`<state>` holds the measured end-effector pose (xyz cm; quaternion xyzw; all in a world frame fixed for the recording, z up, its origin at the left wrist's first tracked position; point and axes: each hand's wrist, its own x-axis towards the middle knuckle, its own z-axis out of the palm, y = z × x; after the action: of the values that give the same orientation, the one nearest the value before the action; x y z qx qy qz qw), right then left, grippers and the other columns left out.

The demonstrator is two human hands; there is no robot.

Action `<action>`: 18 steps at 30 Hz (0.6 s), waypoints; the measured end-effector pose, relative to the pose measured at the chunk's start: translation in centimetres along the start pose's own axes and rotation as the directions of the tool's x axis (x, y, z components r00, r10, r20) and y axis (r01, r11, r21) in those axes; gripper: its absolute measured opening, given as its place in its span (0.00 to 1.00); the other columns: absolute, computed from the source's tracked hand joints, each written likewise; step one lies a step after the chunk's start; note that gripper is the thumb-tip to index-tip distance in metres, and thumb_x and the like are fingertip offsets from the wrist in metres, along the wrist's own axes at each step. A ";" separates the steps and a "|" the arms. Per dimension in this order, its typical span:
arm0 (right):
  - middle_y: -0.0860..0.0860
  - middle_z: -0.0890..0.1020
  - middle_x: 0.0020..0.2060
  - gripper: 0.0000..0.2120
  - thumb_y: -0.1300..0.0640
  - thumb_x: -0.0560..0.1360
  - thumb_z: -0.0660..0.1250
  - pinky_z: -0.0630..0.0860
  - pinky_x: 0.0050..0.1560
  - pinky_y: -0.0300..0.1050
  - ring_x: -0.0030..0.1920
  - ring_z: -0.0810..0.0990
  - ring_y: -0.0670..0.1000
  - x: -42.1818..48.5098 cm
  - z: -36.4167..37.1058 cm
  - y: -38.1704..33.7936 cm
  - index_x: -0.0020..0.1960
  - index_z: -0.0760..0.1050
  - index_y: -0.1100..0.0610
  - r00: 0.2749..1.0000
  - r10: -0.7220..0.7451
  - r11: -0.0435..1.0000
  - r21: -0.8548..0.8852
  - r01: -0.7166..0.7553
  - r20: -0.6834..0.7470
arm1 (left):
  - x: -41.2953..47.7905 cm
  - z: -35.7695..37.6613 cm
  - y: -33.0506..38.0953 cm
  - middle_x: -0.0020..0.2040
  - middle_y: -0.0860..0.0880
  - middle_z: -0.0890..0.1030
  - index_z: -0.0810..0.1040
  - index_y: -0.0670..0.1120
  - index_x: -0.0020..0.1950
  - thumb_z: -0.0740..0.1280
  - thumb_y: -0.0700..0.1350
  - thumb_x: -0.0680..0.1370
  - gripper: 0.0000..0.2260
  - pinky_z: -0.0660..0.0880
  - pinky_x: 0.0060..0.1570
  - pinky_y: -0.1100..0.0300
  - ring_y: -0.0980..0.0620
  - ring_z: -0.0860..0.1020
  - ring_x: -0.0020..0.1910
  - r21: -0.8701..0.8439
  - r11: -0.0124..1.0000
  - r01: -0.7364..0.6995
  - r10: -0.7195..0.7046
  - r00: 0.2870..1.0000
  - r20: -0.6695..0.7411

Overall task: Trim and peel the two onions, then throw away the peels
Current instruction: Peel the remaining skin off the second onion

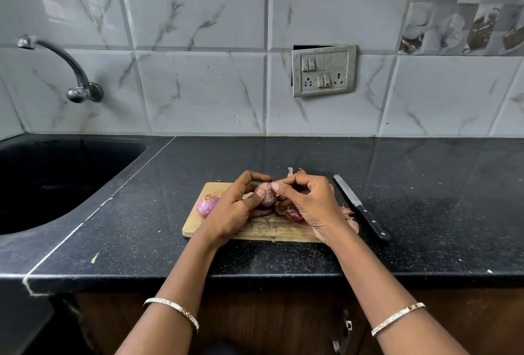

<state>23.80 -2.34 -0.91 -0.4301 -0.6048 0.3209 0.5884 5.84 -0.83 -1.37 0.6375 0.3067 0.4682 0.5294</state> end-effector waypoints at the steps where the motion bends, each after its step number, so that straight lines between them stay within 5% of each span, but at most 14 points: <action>1: 0.53 0.87 0.39 0.07 0.53 0.70 0.79 0.81 0.49 0.51 0.43 0.86 0.52 -0.1 0.0 -0.1 0.44 0.87 0.56 1.000 0.010 1.000 0.017 -0.010 0.017 | 0.0 0.0 0.0 0.60 0.38 0.79 0.74 0.41 0.65 0.62 0.39 0.83 0.11 0.82 0.52 0.57 0.46 0.84 0.54 0.004 1.000 -0.003 0.003 1.000 0.000; 4: 0.54 0.87 0.40 0.11 0.49 0.69 0.80 0.82 0.44 0.53 0.42 0.86 0.56 -0.1 0.1 -0.3 0.45 0.86 0.55 0.999 0.029 0.999 0.021 -0.029 0.038 | 0.0 -0.2 -0.1 0.61 0.38 0.80 0.75 0.43 0.64 0.64 0.39 0.83 0.10 0.81 0.55 0.54 0.43 0.84 0.57 0.036 0.999 -0.028 0.028 1.000 0.003; 7: 0.50 0.87 0.41 0.04 0.57 0.72 0.78 0.82 0.44 0.50 0.42 0.86 0.51 -0.1 0.1 -0.4 0.46 0.86 0.53 1.000 -0.021 0.999 -0.048 0.021 0.001 | 0.0 -0.1 -0.2 0.60 0.42 0.80 0.76 0.46 0.63 0.66 0.39 0.82 0.10 0.81 0.55 0.56 0.47 0.84 0.54 0.100 0.992 -0.071 0.074 0.997 -0.023; 10: 0.48 0.87 0.39 0.07 0.65 0.73 0.72 0.80 0.43 0.46 0.40 0.84 0.47 -0.2 0.1 -0.5 0.44 0.85 0.54 0.996 -0.087 0.991 -0.108 0.083 -0.031 | -0.2 0.1 -0.2 0.59 0.46 0.80 0.75 0.46 0.62 0.68 0.38 0.81 0.10 0.81 0.52 0.57 0.49 0.85 0.49 0.101 0.989 -0.106 0.112 0.992 -0.050; 18: 0.49 0.85 0.34 0.07 0.57 0.70 0.80 0.74 0.35 0.34 0.34 0.81 0.42 -0.3 0.3 -0.5 0.41 0.84 0.58 0.993 -0.118 0.980 -0.160 0.116 -0.003 | -0.4 0.3 0.2 0.60 0.46 0.77 0.71 0.47 0.59 0.71 0.34 0.78 0.16 0.80 0.48 0.64 0.52 0.85 0.47 0.194 0.964 -0.182 0.196 0.979 -0.058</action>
<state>23.41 -2.75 -0.62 -0.4415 -0.6492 0.2335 0.5737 5.93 -1.38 -1.28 0.6926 0.3072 0.5096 0.4078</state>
